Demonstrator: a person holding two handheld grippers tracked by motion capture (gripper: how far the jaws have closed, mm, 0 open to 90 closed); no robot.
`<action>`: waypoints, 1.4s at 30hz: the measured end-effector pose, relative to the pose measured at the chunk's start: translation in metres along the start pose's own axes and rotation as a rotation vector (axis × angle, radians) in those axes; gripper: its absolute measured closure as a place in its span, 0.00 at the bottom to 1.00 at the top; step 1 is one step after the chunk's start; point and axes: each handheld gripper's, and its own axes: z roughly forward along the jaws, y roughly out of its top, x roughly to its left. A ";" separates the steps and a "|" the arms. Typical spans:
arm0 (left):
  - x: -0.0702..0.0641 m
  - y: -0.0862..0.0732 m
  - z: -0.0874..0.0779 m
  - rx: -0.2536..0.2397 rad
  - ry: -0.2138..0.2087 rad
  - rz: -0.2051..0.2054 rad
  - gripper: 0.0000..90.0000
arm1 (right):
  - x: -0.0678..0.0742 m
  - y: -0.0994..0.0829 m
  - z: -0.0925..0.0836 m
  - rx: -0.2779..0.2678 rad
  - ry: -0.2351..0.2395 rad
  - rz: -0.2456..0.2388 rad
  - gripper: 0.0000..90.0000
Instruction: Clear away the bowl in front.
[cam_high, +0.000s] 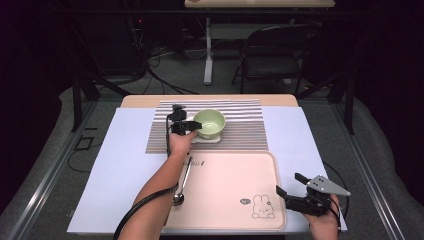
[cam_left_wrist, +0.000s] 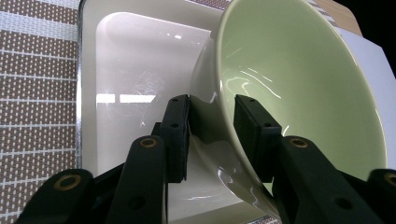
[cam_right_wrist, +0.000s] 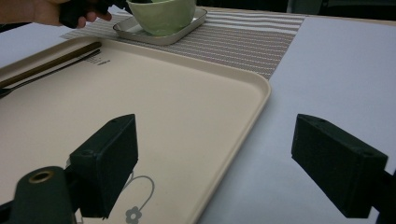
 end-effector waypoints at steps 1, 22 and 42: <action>0.000 0.000 0.000 0.001 0.003 0.005 0.74 | 0.000 0.000 0.000 0.000 0.000 0.000 0.16; 0.003 -0.008 0.002 -0.014 0.023 0.025 0.91 | 0.000 0.000 0.000 0.000 -0.001 0.000 0.16; 0.018 -0.005 -0.009 -0.060 0.048 -0.027 0.93 | -0.001 0.000 0.000 0.001 -0.001 0.001 0.16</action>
